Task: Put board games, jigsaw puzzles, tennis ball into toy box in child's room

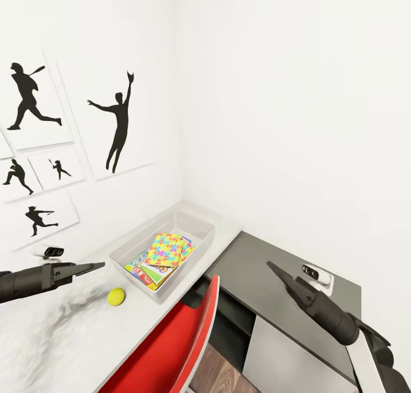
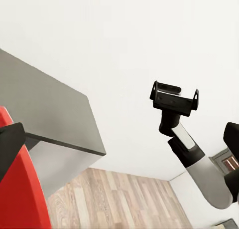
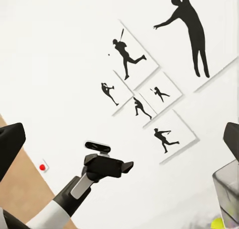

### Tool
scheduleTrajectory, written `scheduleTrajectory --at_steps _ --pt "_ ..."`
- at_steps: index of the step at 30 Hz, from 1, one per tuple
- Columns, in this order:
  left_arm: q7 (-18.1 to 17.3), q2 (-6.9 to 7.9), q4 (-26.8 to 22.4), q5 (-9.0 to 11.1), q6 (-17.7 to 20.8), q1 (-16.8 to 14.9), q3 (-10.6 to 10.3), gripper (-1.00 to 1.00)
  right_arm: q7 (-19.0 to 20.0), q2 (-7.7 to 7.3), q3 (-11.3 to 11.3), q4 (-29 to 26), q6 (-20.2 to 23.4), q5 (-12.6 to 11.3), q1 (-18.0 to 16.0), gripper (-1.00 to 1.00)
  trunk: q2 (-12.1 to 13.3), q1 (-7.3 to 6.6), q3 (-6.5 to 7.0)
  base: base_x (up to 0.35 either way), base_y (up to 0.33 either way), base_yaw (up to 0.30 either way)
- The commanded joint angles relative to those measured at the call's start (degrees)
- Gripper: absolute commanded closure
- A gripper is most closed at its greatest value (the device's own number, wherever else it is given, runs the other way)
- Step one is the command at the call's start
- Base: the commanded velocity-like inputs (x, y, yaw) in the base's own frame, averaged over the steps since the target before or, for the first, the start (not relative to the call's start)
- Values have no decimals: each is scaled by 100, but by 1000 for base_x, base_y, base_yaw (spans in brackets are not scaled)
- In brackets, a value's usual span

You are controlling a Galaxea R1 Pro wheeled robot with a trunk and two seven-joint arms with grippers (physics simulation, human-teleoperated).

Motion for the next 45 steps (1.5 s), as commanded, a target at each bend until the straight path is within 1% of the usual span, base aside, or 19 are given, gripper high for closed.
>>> scheduleTrajectory --at_steps 1,10,13,17,18,19,21,23,24,25,26,27,29,30,32,34,37,40,45 --pt "-21 2 -1 -13 61 -5 1 -100 7 -1 -4 1 38 -21 -4 -100 -13 4 -13 0 0 0" --pt "-22 1 -1 -94 61 -5 5 -100 4 -7 -41 -7 -28 -24 1 -100 -13 4 -13 0 0 0" --pt "10 3 -1 -175 61 -5 -11 -100 -10 -8 -47 -23 -25 -26 1 -100 -13 4 -13 0 0 0" --pt "296 7 0 -721 53 -5 2 -100 -9 -13 -50 -47 -23 -27 1 -100 -13 4 -12 0 0 -15" --pt "415 5 0 -948 23 -5 0 -100 10 -15 -50 -49 -23 -26 1 -100 -13 4 -10 0 0 -92" --pt "484 3 1 -1072 -11 -7 -4 -100 28 -15 -52 -52 -23 -26 1 -100 -13 4 -8 0 0 -118" --pt "855 -8 5 -1649 -293 -16 -19 -100 146 -16 -56 -58 -22 -23 1 -100 -13 4 -4 0 0 -180" --pt "1091 -34 10 -1942 -463 -26 -27 -100 223 -17 -57 -60 -22 -21 1 -100 -13 4 1 0 0 -212" --pt "1338 -97 15 -2194 -622 -35 -31 -100 298 -17 -58 -64 -22 -21 1 -100 -13 4 4 0 0 -230" --pt "1455 -135 18 -2305 -686 -38 -32 -100 330 -17 -58 -65 -24 -20 1 -100 -13 4 6 0 0 -234" --pt "1667 -221 24 -2492 -781 -42 -34 -100 380 -17 -59 -67 -27 -20 1 -100 -13 4 9 0 0 -241" --pt "1767 -268 30 -2561 -820 -43 -36 -100 397 -17 -59 -68 -26 -20 1 -100 -13 4 12 0 0 -244" --pt "2170 -416 126 -2767 -1066 -47 -42 -100 442 -20 -63 -70 -24 -19 1 -100 -13 4 16 0 0 -219" --pt "2273 -443 166 -2803 -1171 -47 -44 -100 453 -21 -68 -70 -23 -19 1 -100 -13 4 17 0 0 -156" --pt "2696 -565 352 -2883 -1661 -50 -54 -100 506 -45 -129 -71 -23 -19 1 -100 -13 4 18 0 0 -82" --pt "3179 -762 545 -2920 -2033 -55 -85 -100 574 -76 -230 -71 -19 -19 1 -100 -13 4 18 0 0 -33" --pt "3726 -928 791 -2969 -2326 -57 -179 -100 683 -132 -325 -71 -7 -20 7 -100 -13 4 19 0 0 -14" --pt "4002 -976 981 -3003 -2587 -58 -342 -100 739 -167 -361 -71 4 -20 9 -100 -13 4 19 0 0 -5" --pt "4119 -959 1090 -3006 -2712 -58 -396 -100 761 -181 -379 -69 11 -21 16 -100 -13 4 19 0 0 -1"
